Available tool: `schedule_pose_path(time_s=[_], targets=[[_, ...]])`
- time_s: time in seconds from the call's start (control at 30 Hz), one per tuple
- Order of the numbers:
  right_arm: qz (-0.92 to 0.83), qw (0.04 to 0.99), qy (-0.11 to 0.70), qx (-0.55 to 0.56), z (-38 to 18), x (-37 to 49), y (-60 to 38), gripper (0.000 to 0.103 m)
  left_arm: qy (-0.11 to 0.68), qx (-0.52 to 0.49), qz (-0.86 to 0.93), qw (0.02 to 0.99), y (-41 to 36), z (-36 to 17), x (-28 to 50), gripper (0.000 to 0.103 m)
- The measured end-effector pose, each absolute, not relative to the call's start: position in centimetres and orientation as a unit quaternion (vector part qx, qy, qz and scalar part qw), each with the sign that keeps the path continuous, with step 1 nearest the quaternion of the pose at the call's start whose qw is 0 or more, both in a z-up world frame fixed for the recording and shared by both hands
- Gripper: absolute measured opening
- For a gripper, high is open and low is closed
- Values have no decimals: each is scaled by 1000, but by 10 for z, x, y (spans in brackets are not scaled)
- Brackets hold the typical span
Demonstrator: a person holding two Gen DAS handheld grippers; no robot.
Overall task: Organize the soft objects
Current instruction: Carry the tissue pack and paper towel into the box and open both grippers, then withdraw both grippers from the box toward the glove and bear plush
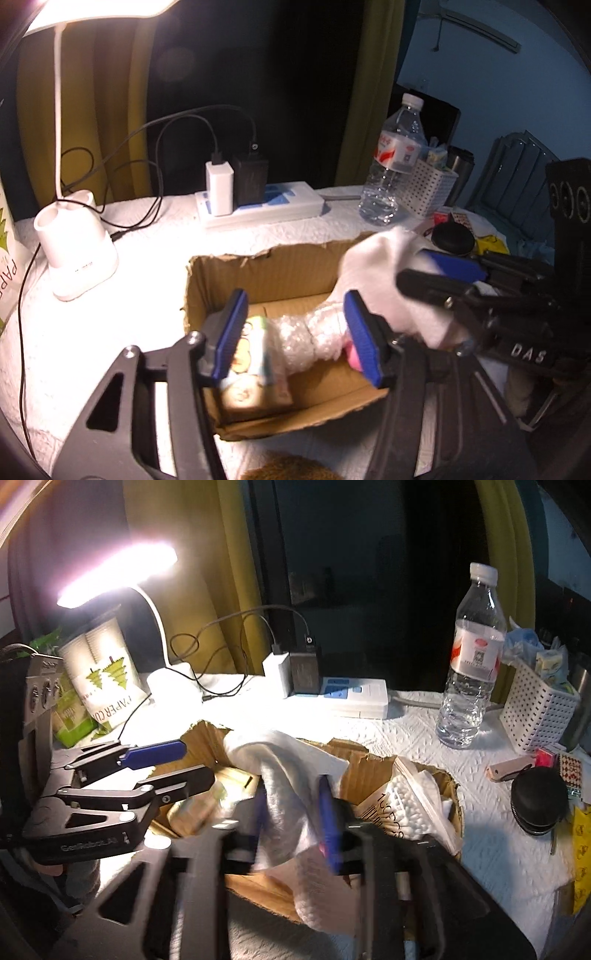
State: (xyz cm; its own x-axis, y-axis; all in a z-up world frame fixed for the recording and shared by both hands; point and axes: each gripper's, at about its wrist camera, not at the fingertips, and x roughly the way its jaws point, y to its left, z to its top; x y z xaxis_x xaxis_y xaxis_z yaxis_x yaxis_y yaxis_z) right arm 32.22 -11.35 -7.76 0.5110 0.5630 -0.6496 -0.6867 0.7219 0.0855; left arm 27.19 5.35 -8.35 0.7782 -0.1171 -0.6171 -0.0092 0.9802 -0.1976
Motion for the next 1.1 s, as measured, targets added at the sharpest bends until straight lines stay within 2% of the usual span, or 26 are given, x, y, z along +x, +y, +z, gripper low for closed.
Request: schedule_pose_path(time_s=[0.03,0.07,0.23,1.1], targets=[[360,864,339,-93,-79,323,-113,46,331,-96,-28,938,54,-83,272,77],[359,864,340,-95,-80,324,-112,47,327,-98,-27,939,55,-83,271,81],[355,866,338,-98,-78,321,-113,54,322,-95,-19,942,57,-76,265,81],[333,888,301,-101,-44,223,-152,55,284,-70,-26,956,32,-43,175,82]])
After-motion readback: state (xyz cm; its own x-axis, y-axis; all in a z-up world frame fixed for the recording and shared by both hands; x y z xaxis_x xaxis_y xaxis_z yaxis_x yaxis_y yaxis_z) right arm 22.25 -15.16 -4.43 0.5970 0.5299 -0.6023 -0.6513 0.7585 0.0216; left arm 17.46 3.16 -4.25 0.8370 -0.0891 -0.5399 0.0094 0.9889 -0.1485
